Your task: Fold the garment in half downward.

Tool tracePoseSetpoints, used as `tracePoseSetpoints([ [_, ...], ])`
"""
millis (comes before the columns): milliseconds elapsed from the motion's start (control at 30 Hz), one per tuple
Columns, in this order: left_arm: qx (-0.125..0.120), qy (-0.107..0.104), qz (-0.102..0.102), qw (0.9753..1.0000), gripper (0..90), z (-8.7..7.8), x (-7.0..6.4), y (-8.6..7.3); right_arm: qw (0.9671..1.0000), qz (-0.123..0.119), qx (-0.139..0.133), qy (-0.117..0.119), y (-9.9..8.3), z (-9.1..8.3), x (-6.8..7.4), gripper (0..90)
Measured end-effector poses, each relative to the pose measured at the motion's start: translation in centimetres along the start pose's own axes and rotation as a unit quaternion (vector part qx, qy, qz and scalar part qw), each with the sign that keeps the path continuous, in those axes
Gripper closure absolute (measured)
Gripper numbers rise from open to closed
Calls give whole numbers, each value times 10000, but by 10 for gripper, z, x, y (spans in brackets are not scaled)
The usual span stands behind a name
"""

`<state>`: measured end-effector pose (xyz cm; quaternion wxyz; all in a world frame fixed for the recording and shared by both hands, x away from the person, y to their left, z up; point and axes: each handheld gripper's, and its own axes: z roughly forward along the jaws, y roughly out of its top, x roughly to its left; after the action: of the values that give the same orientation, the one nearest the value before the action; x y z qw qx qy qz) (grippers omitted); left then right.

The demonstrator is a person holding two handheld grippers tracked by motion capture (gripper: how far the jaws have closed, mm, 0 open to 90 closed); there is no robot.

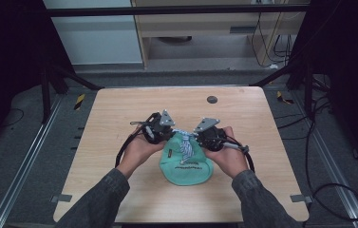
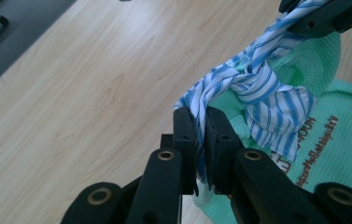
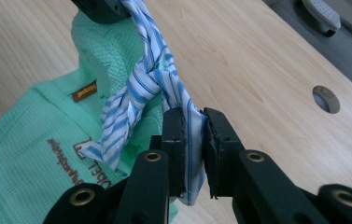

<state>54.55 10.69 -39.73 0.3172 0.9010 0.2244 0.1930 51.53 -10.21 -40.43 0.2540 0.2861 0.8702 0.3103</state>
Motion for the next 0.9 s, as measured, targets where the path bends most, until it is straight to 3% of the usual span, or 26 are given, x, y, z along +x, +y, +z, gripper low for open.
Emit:
tracePoseSetpoints([
  [600,132,-160,53,9998,841,-3,-16,-15,9999,-13,47,158,-11,2,5,787],
  [900,118,-238,-75,9996,841,-2,-18,-24,9996,-42,79,256,-12,5,7,786],
])
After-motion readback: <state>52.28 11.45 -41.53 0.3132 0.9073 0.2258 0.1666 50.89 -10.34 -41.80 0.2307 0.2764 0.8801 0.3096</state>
